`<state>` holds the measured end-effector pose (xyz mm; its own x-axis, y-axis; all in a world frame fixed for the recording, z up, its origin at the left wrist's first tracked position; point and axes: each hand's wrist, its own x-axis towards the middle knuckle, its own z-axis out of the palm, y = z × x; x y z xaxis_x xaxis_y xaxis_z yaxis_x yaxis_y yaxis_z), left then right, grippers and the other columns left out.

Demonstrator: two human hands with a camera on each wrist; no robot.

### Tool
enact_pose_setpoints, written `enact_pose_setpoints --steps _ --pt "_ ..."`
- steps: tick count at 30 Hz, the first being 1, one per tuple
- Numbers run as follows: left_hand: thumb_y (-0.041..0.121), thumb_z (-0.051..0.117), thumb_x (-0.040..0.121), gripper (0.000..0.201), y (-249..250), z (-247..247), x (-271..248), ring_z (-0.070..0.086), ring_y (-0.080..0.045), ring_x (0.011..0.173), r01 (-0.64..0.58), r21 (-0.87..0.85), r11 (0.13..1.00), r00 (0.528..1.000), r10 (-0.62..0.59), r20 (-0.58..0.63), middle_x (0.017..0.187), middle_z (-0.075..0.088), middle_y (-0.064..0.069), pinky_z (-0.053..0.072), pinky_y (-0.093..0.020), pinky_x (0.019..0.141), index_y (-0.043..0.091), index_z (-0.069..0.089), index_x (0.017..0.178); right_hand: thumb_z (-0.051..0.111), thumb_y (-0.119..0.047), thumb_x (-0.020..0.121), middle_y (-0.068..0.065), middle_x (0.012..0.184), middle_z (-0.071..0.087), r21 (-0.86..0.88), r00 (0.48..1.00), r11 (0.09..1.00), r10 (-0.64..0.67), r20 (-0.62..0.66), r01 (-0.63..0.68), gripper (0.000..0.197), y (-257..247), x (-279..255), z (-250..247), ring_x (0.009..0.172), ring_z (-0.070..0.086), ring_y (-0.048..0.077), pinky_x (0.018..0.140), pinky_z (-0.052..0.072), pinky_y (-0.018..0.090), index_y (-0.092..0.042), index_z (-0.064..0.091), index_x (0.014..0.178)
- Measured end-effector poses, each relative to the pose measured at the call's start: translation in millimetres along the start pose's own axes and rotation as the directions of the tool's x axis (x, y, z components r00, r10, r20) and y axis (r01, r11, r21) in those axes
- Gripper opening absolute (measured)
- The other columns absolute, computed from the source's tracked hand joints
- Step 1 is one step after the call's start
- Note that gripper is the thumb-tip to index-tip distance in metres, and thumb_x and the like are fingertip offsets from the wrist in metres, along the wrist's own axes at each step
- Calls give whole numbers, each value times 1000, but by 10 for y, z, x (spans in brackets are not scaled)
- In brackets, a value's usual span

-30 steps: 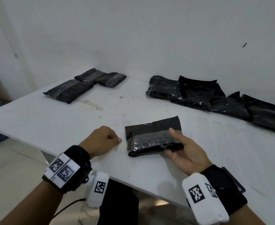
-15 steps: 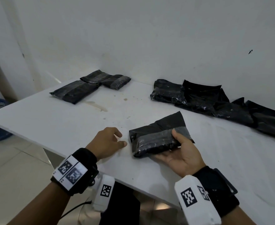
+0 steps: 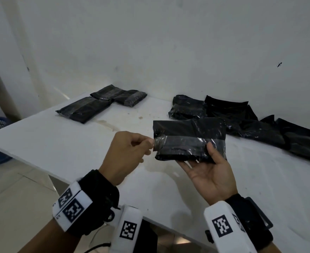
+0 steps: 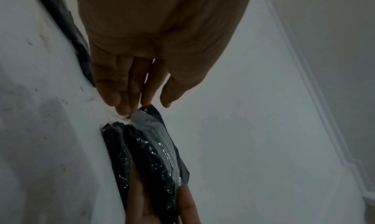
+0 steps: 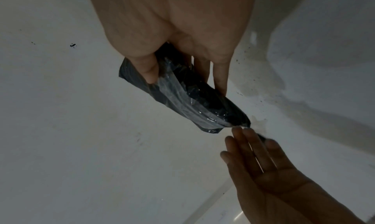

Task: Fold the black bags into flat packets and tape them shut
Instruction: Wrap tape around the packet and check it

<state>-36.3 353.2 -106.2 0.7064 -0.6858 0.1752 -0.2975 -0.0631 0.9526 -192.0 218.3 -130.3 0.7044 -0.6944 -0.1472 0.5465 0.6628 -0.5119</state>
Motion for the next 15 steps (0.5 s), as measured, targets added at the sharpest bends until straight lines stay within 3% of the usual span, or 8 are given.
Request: enact_pose_setpoints --steps 4,7,11,15 --pt "24 65 92 19 33 87 10 72 -16 80 109 -107 988 993 -103 59 83 76 -6 56 -26 64 9 77 91 48 -26 100 17 125 67 33 999 999 -3 40 1 34 21 -34 19 119 62 36 96 44 66 -13 58 129" --pt "29 66 91 30 61 128 14 70 -16 78 268 -256 929 960 -235 151 90 76 -11 57 -30 71 1 75 96 48 -27 100 16 126 66 51 999 999 -3 53 0 36 31 -49 12 120 61 35 96 44 65 -13 57 132" --pt "34 75 77 38 95 131 39 66 -18 75 478 -444 758 877 -382 293 88 71 -8 55 -31 71 5 73 101 48 -26 99 17 126 67 71 998 997 10 67 -15 36 42 -66 10 117 63 35 94 46 65 -13 57 132" --pt "22 79 64 38 102 148 81 60 -16 70 599 -560 572 800 -447 399 82 68 -8 51 -29 67 8 70 98 47 -25 100 18 126 66 80 996 997 18 86 -24 36 65 -80 35 117 63 36 95 43 66 -11 57 131"
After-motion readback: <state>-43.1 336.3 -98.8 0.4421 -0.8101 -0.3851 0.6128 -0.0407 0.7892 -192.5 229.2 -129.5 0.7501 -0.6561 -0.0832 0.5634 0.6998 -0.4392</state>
